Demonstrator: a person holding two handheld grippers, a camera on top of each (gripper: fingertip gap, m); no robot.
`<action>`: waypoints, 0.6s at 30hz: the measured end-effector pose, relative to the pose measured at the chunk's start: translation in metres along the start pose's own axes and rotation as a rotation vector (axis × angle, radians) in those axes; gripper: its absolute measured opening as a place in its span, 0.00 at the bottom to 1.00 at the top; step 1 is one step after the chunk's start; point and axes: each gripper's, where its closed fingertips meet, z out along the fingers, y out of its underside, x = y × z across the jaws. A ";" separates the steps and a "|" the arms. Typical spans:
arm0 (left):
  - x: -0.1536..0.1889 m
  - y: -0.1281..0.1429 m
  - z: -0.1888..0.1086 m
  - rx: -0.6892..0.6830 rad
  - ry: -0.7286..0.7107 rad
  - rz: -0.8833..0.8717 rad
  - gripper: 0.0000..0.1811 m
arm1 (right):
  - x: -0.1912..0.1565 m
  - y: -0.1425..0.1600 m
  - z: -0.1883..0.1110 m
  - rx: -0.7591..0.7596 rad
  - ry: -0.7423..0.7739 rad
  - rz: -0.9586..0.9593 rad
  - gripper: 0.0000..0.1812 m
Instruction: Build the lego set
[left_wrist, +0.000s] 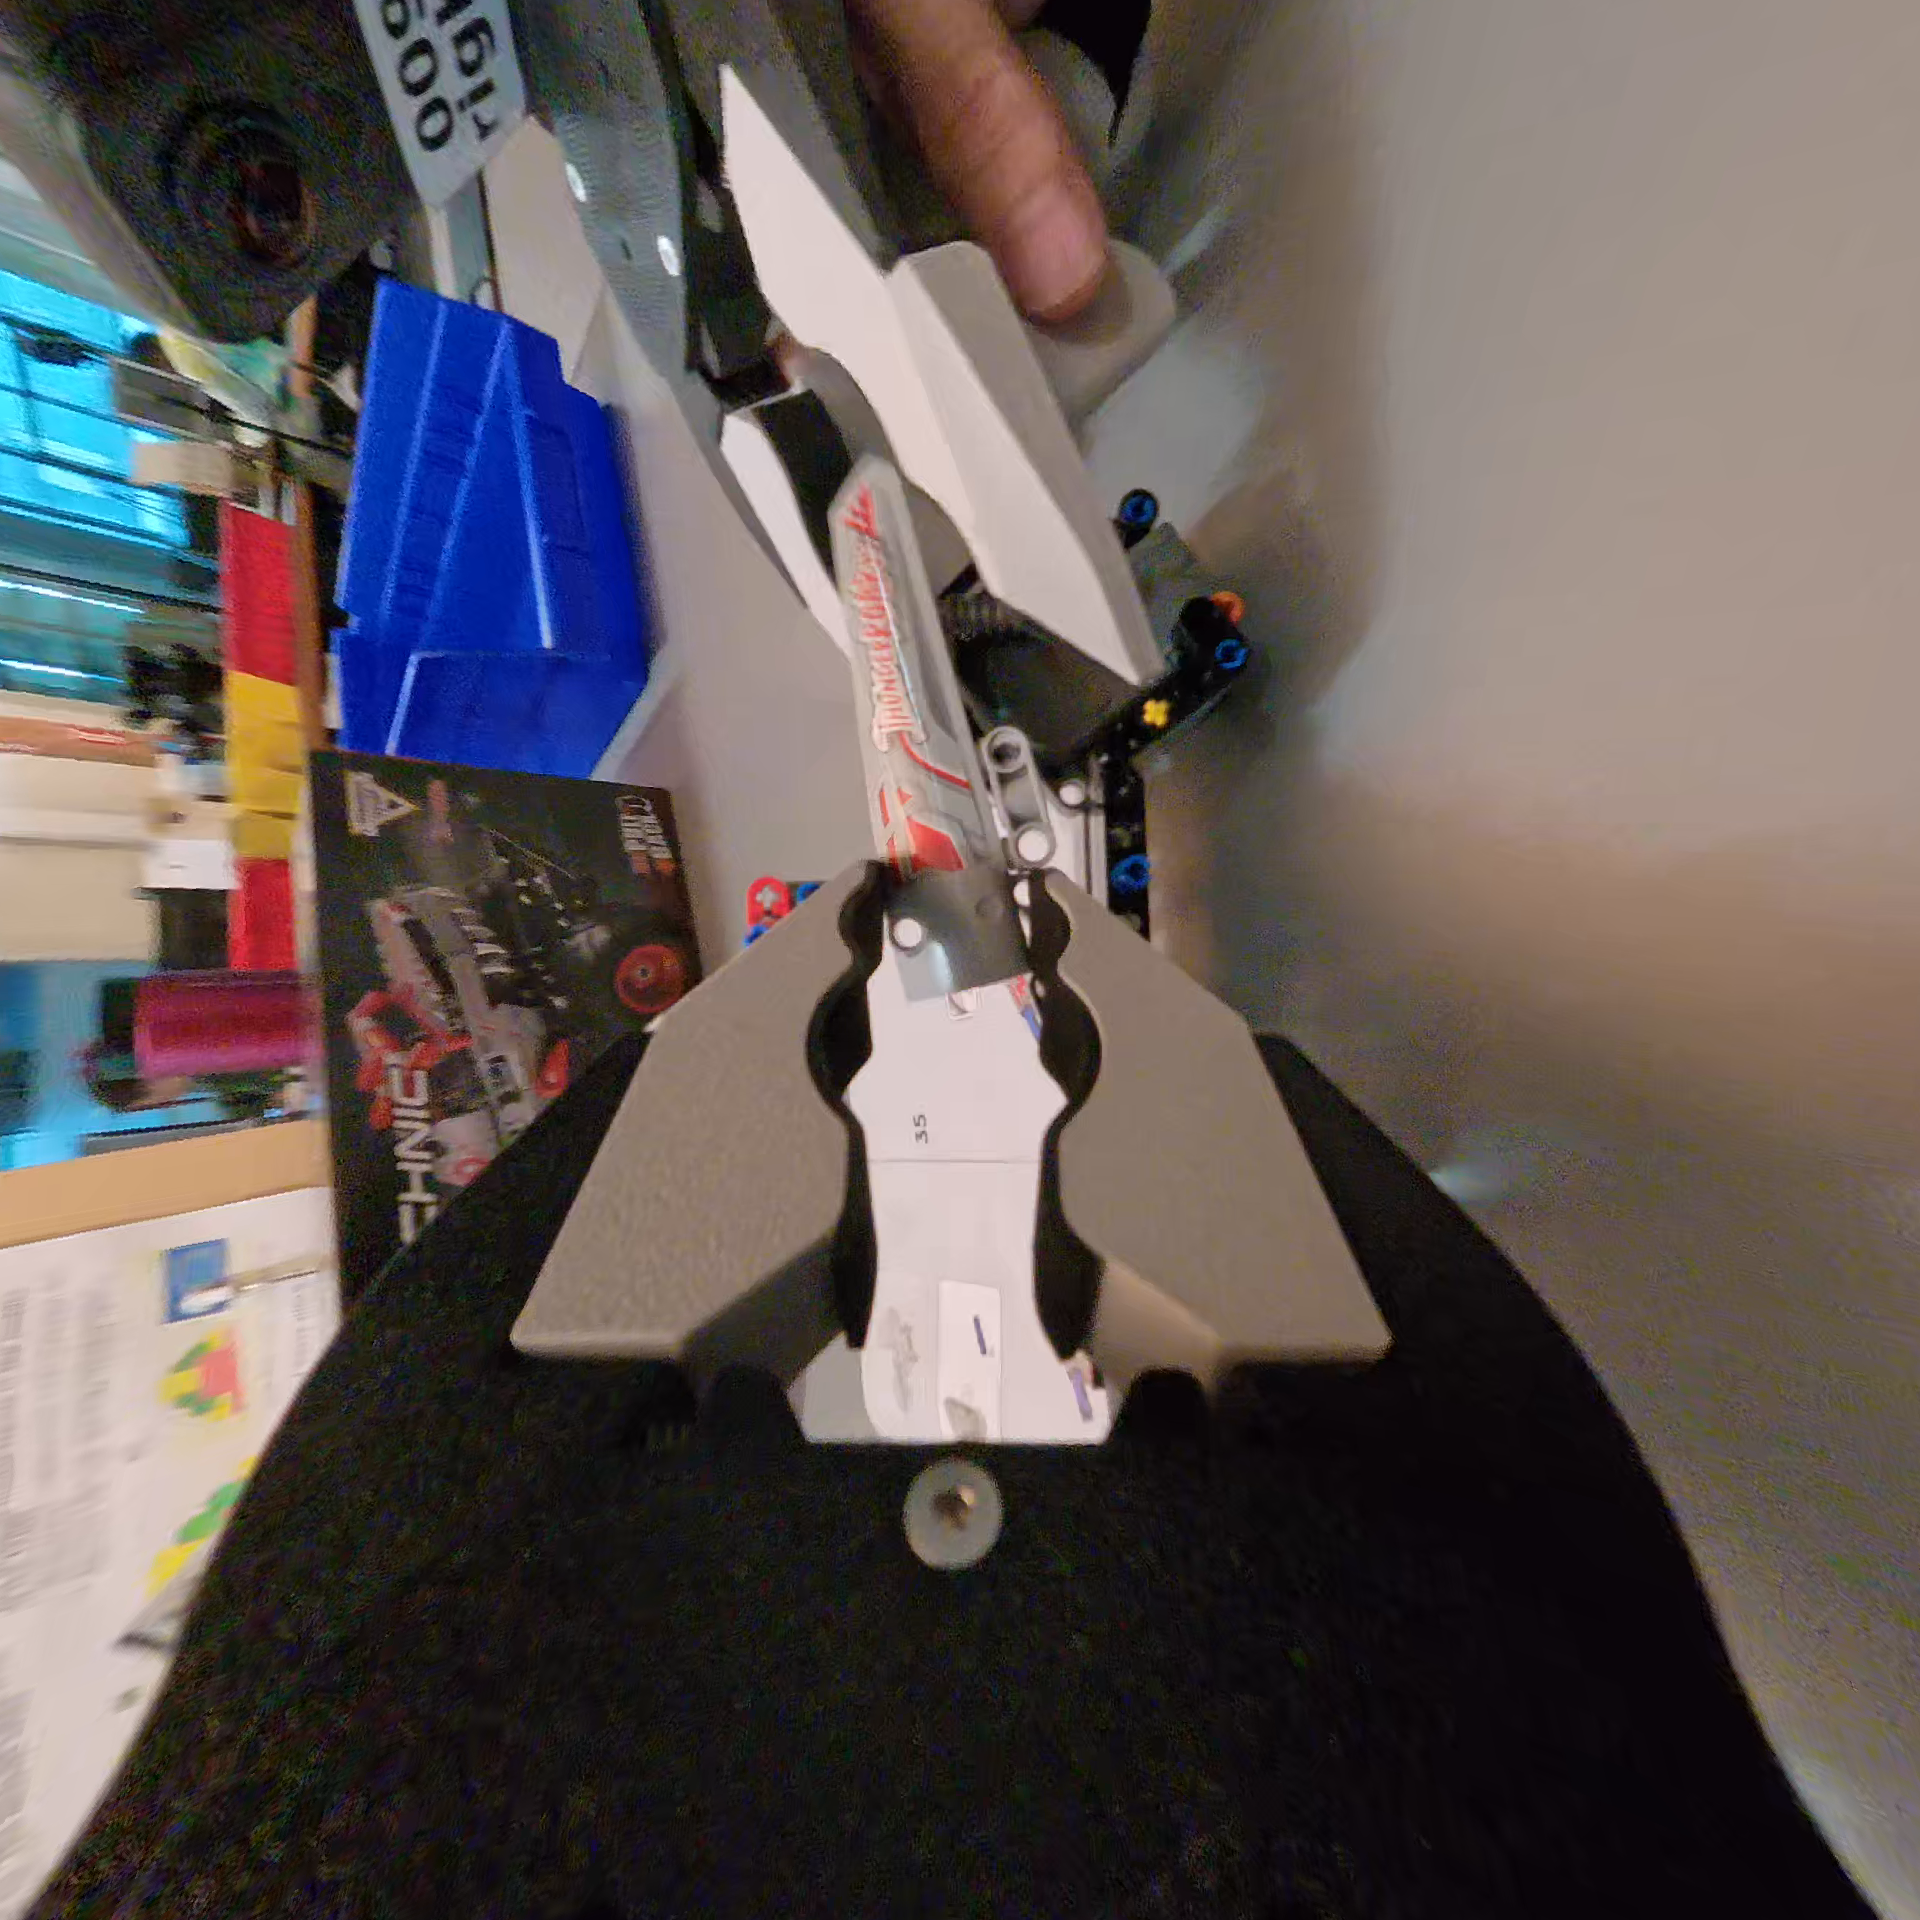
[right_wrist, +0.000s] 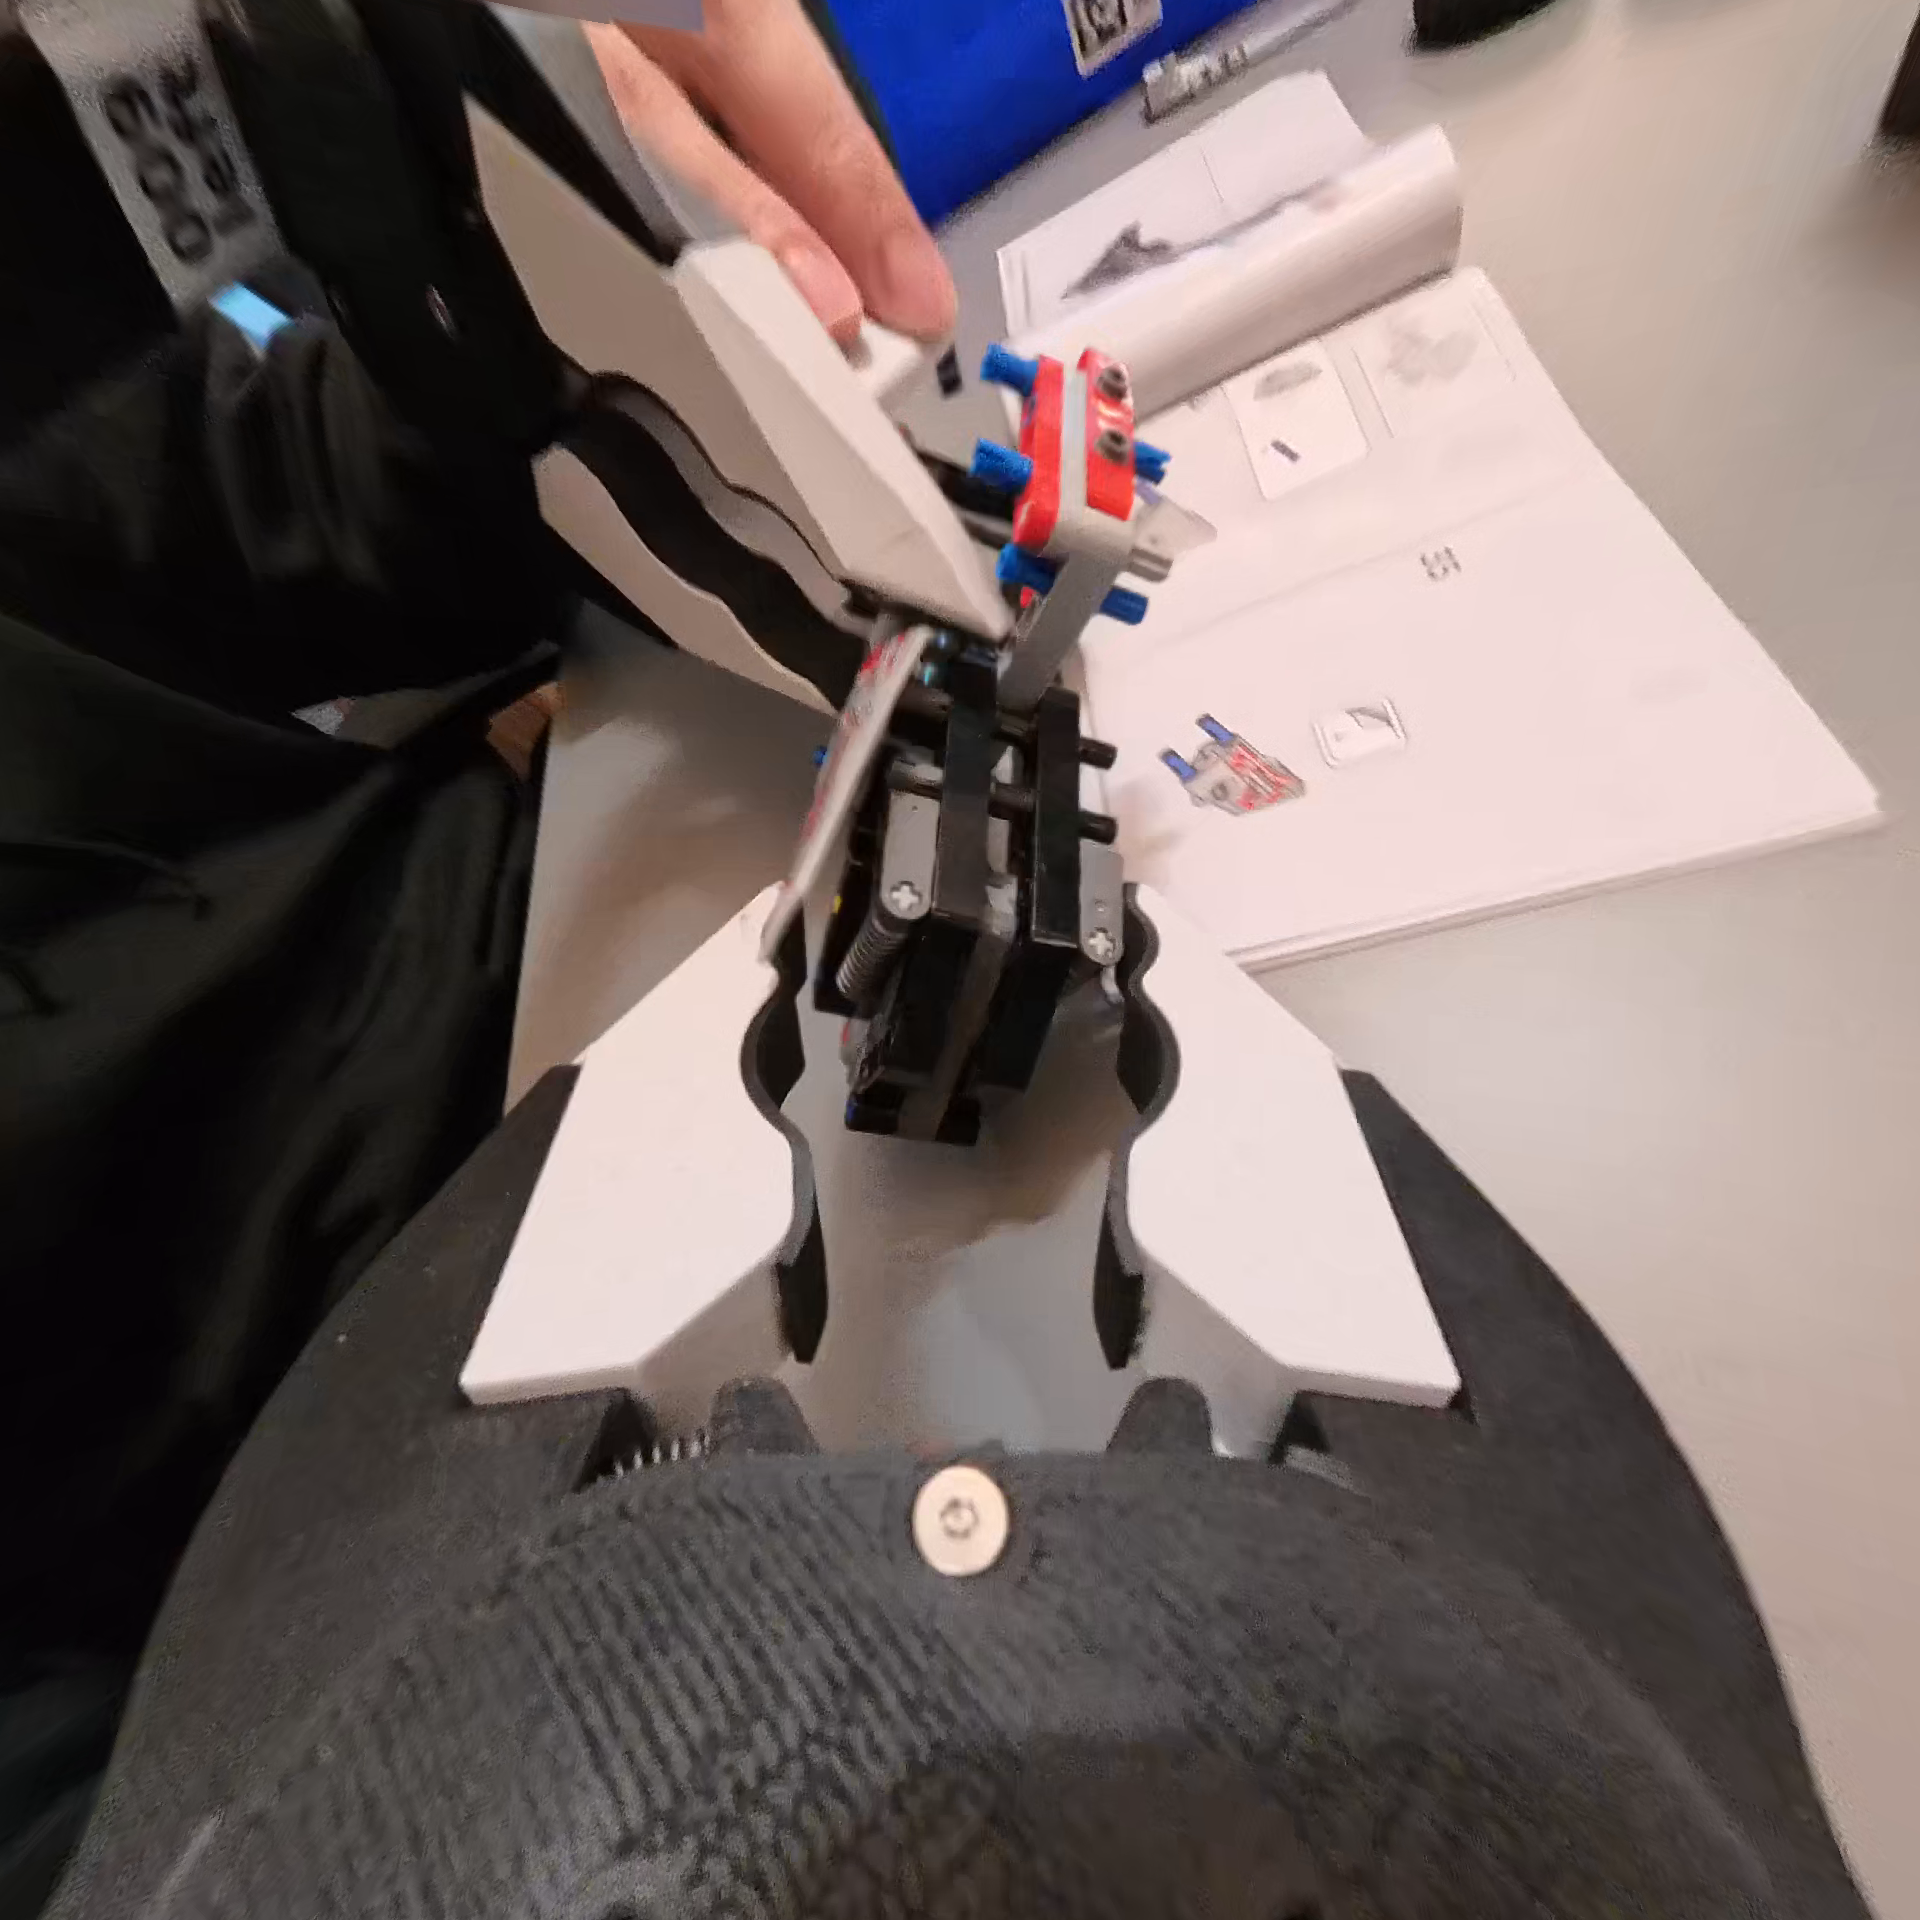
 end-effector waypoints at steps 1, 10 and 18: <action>-0.004 0.003 0.004 0.012 0.027 -0.030 0.14 | 0.006 0.003 -0.001 -0.029 0.007 0.015 0.32; -0.020 0.019 0.022 0.092 0.340 -0.210 0.13 | 0.035 0.005 -0.020 -0.045 0.089 0.039 0.39; -0.023 0.022 0.037 0.060 0.527 -0.198 0.13 | 0.045 -0.032 -0.049 0.102 0.275 -0.239 0.32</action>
